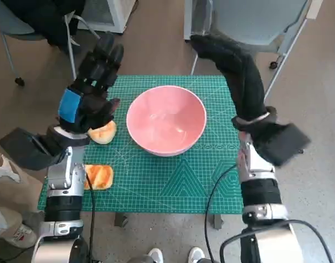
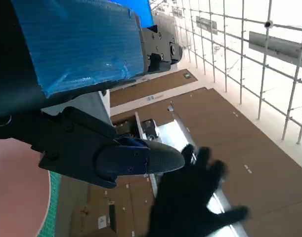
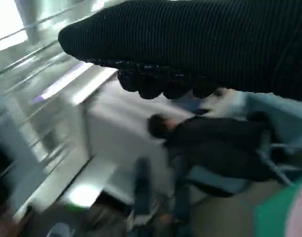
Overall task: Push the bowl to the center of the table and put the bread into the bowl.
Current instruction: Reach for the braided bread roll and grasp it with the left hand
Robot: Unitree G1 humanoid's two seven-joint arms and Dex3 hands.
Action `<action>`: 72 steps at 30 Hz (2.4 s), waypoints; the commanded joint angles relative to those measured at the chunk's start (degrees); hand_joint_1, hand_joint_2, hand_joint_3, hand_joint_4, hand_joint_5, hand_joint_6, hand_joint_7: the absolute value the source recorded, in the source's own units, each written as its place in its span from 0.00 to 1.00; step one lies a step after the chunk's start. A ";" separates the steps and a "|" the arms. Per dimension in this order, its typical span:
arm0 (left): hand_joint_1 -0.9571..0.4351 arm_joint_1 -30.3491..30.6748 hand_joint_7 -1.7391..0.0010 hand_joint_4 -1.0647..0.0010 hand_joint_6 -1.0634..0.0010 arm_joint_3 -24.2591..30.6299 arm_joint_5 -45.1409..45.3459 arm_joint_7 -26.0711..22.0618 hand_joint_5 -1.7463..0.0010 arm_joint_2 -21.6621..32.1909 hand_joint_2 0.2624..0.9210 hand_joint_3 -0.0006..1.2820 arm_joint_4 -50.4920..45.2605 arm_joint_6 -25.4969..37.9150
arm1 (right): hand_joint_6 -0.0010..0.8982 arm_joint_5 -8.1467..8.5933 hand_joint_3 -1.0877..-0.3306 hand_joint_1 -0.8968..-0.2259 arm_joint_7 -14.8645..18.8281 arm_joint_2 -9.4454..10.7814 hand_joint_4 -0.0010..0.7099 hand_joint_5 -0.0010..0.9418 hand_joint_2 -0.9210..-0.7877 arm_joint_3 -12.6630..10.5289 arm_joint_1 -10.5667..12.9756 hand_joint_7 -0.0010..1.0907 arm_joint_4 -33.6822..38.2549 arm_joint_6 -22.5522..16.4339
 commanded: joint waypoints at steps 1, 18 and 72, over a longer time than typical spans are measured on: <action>0.18 -0.38 0.99 0.98 0.86 0.14 -0.87 -0.66 1.00 -0.14 1.00 0.28 -1.44 0.05 | 0.00 1.07 0.38 0.29 1.83 -0.61 0.23 0.01 0.00 0.85 2.23 0.43 -1.78 -0.59; 0.18 -0.60 0.99 0.98 0.86 0.72 -3.31 -2.27 1.00 0.02 1.00 0.27 -3.51 0.20 | 0.00 2.06 0.39 0.29 1.38 -0.85 0.23 0.01 0.00 1.72 5.16 0.45 -7.42 3.81; 0.43 36.57 0.96 0.75 0.63 7.18 28.47 -7.24 0.99 40.52 0.65 0.00 -71.60 57.27 | 0.00 2.98 0.39 0.30 1.38 -3.13 0.23 0.00 0.00 1.70 7.03 0.45 -11.06 4.23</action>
